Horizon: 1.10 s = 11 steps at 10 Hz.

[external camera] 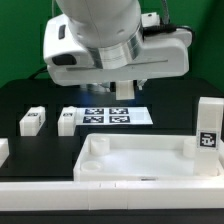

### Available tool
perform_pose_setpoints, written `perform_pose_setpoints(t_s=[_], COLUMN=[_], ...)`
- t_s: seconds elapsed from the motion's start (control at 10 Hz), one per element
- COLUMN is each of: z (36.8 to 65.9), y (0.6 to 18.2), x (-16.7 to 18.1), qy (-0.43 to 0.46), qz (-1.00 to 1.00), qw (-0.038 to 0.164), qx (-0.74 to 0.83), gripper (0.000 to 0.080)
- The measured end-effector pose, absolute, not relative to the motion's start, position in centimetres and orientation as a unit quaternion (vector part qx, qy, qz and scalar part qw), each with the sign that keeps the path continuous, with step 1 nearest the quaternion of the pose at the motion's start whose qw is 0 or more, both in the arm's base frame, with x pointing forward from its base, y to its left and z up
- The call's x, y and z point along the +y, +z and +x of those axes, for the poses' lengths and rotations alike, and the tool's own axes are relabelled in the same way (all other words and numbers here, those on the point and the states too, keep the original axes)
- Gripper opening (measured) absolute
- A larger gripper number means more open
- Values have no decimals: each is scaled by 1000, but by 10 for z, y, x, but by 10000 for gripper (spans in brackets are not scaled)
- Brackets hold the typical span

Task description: Assemble desk

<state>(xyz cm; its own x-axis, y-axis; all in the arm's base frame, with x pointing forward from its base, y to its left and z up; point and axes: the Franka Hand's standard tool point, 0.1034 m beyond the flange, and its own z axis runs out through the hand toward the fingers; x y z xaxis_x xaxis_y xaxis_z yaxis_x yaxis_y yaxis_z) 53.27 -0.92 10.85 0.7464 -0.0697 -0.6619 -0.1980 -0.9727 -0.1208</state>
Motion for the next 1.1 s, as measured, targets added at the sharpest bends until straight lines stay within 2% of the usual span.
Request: perform_pose_setpoints(t_s=[0.3, 0.4, 0.5, 0.6, 0.7, 0.8, 1.0, 1.1], z=[544, 547, 564, 597, 600, 587, 597, 596], y=[109, 118, 139, 166, 161, 152, 153, 153], x=[-11, -10, -12, -23, -24, -22, -28, -31], qy=[227, 211, 184, 111, 57, 33, -48, -72], qz=[-967, -971, -977, -990, -995, -996, -996, -995], qw=[79, 80, 83, 82, 71, 65, 48, 46], qx=[82, 81, 68, 41, 48, 50, 55, 51], gripper=[291, 291, 291, 291, 291, 291, 291, 291])
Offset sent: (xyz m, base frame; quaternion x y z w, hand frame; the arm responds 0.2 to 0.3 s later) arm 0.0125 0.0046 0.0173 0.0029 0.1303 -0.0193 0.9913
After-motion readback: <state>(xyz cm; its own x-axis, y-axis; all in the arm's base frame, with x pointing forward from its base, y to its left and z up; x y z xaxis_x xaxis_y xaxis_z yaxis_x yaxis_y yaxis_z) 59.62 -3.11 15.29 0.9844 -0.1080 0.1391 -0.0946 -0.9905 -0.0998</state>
